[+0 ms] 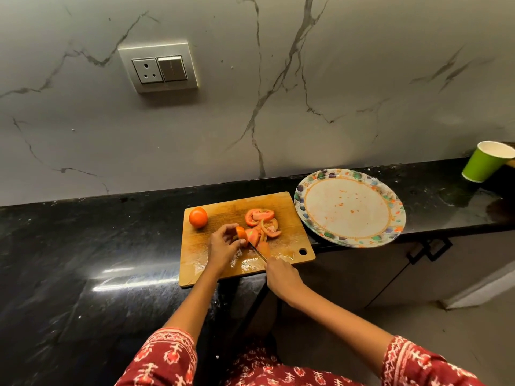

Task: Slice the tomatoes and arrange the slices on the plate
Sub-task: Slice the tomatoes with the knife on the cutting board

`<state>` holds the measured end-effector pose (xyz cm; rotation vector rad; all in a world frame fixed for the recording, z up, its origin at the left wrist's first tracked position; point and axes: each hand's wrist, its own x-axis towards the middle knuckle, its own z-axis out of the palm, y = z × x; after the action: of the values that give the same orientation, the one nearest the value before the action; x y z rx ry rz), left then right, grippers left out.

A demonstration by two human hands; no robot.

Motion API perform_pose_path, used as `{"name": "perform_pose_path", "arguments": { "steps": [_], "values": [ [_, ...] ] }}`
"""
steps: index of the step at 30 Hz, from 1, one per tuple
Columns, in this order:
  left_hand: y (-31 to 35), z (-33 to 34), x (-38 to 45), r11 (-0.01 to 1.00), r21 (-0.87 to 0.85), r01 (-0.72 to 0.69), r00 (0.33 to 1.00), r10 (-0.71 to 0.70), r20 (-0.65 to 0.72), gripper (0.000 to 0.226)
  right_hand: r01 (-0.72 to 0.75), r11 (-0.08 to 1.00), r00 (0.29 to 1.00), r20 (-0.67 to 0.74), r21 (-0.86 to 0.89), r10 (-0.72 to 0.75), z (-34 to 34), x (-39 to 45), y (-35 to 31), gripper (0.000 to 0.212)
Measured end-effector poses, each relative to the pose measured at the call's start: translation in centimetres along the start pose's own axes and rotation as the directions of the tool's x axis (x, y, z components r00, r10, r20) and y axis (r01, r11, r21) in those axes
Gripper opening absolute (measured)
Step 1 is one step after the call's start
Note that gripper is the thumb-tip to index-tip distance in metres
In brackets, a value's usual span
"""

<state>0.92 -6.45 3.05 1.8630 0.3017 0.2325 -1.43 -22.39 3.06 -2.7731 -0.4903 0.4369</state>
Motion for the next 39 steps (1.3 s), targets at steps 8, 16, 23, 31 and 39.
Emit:
{"name": "perform_pose_path", "arguments": {
  "steps": [8,16,23,31,39],
  "values": [
    [-0.7,-1.9,0.5,0.999,-0.034,0.028,0.996,-0.031,-0.088,0.041,-0.072,0.978,0.997,-0.017,0.198,0.077,-0.7,1.0,-0.2,0.026],
    [-1.2,-2.7,-0.3,1.000,-0.022,-0.018,1.000,0.018,-0.014,0.044,-0.020,0.948,0.998,-0.056,0.319,0.040,-1.7,1.7,-1.9,0.032],
    [-1.4,-2.5,-0.5,0.995,-0.094,-0.044,0.999,0.041,-0.035,0.036,0.020,0.948,0.999,-0.050,0.318,-0.004,-1.4,1.5,-4.3,0.031],
    [-1.8,-2.0,-0.4,0.991,-0.123,-0.047,0.997,0.039,-0.064,0.035,0.030,0.948,0.996,-0.091,0.318,-0.001,-1.5,1.0,-4.7,0.033],
    [-1.7,-1.8,-0.2,0.988,-0.150,-0.029,0.997,0.018,-0.076,0.035,0.030,0.949,0.993,-0.116,0.313,0.007,-1.3,0.8,-4.8,0.032]
  ]
}}
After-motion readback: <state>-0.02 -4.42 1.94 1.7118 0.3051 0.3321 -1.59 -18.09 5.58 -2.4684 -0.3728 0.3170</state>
